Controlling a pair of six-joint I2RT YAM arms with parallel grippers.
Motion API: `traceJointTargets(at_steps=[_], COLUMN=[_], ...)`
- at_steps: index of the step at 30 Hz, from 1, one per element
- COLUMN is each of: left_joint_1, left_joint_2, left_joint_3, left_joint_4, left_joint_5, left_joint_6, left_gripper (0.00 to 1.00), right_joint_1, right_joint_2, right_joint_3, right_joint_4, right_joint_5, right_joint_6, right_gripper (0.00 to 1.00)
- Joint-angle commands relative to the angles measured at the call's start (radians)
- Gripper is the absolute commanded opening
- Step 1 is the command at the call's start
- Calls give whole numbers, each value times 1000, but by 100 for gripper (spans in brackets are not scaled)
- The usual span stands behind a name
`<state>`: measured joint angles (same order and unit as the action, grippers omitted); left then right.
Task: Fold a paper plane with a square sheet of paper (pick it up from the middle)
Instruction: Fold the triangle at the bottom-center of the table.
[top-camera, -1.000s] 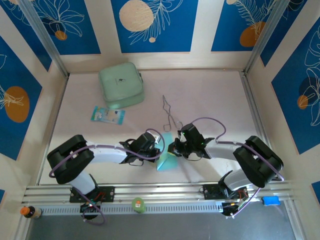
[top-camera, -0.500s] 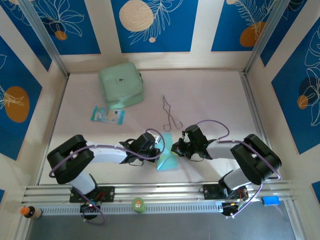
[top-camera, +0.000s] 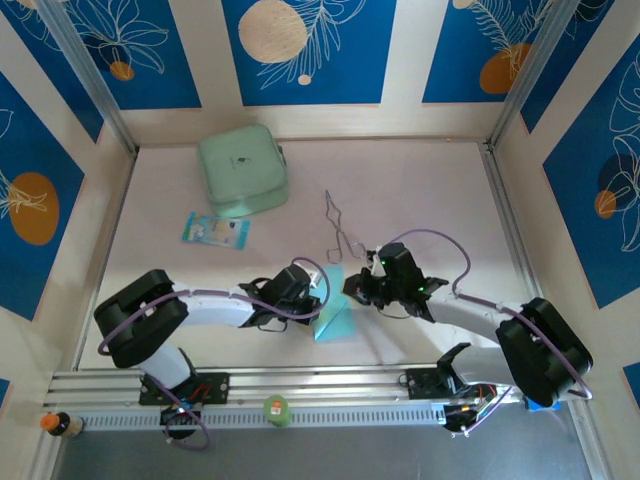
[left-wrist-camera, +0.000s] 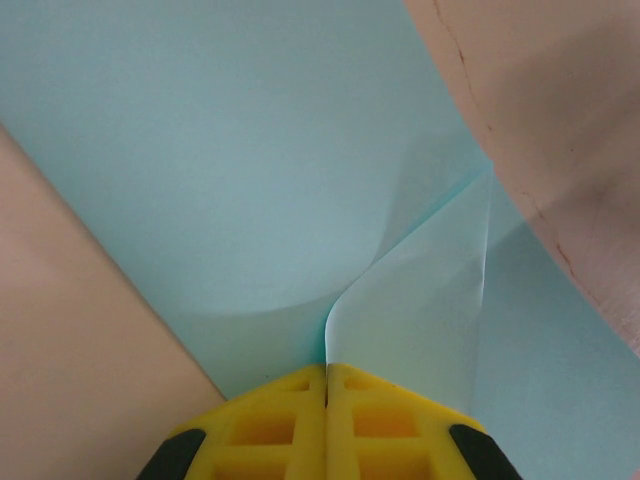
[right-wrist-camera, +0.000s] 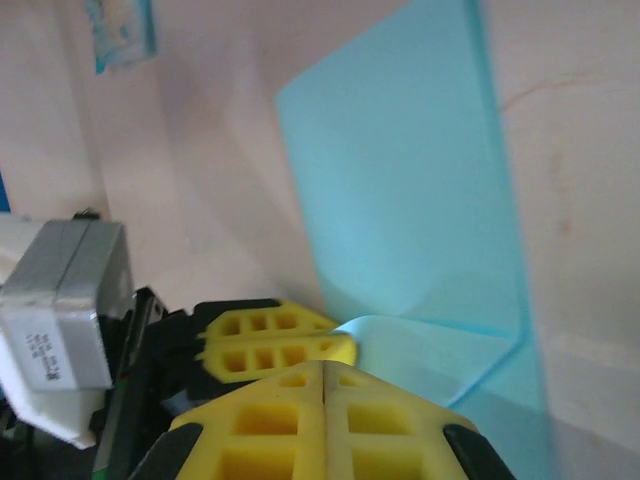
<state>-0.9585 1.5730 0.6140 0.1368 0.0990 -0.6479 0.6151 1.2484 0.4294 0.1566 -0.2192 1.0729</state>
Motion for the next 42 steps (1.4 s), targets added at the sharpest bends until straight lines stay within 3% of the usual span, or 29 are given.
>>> traceJointTargets(at_steps=[1,6,20,27,30,34,38,42], left_joint_1=[0,0,0,7,15,24,24,22], left_joint_2=[20,20,16,-81,-142,-215,-247,-173], left_joint_3=[-10,-9,12,64,97,103,63,51], left_joint_4=[-111,-112,-141,-243,-324,-375,-274,-143], left_joint_5=[-9,-7,-11,-59,-103,-108,41,230], left_joint_6=[12,14,30,16,-11,-28,-55,-135], left_gripper=[2,2,3,19,32,34,21,8], right_joint_1=[43,69,70,82,88,99,109,109], right_joint_2=[58,153,310,313,314,325,333,329], right_joint_3=[19,11,-16,-17,1,18,25,8], right_joint_4=[-34,95,82,60,55,61,59,73], right_joint_5=[-36,-76,-37,-14,2,18,34,40], right_joint_6=[-22,19,8,34,52,83,105,122], right_gripper=[4,3,2,1,1,1,1,1])
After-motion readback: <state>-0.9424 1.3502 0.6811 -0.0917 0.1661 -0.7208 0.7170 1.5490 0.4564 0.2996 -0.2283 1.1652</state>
